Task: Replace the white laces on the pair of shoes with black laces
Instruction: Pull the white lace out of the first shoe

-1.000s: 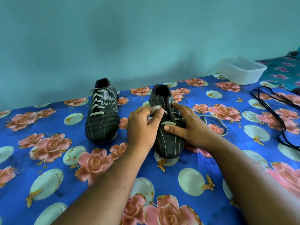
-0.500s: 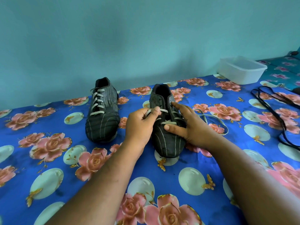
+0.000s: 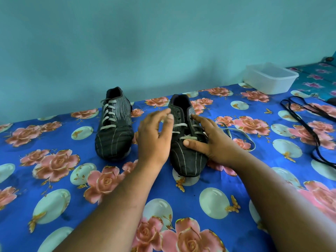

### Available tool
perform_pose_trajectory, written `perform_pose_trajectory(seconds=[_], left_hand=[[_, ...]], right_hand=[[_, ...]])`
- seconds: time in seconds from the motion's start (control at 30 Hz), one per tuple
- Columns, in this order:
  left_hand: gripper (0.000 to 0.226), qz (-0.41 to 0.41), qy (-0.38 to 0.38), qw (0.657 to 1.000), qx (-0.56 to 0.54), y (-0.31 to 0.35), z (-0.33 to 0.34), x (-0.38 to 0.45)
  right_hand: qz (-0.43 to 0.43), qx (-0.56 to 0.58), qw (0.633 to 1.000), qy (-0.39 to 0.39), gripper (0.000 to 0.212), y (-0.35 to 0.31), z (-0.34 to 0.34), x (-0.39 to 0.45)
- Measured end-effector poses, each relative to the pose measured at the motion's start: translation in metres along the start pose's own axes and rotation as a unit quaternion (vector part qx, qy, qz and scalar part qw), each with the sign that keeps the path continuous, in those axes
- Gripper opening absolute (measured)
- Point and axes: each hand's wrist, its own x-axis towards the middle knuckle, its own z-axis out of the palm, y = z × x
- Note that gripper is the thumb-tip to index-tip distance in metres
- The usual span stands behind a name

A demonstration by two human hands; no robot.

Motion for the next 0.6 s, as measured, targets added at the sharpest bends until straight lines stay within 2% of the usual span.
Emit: perform_pose_trajectory(seconds=[0.1, 0.27, 0.33, 0.43, 0.5, 0.6], left_hand=[[0.031, 0.027, -0.049, 0.996, 0.070, -0.002, 0.005, -0.004], [0.027, 0.023, -0.048, 0.993, 0.103, -0.004, 0.007, -0.004], [0.029, -0.017, -0.009, 0.998, 0.065, 0.000, 0.007, -0.004], [0.023, -0.062, 0.125, 0.989, -0.048, 0.003, -0.002, 0.002], [0.022, -0.031, 0.179, 0.983, -0.012, 0.000, -0.009, 0.004], [0.028, 0.037, 0.139, 0.986, 0.085, -0.004, -0.007, 0.004]], right_hand=[[-0.001, -0.002, 1.000, -0.001, 0.100, 0.000, 0.000, 0.000], [-0.001, -0.004, 1.000, 0.001, 0.100, -0.001, 0.000, 0.000], [0.002, -0.004, 1.000, 0.001, 0.100, -0.003, 0.000, -0.001], [0.005, -0.004, 1.000, -0.001, 0.100, -0.004, -0.001, -0.002], [0.004, -0.009, 1.000, -0.002, 0.099, -0.004, -0.001, -0.002], [0.003, -0.012, 1.000, 0.001, 0.099, -0.004, -0.001, -0.002]])
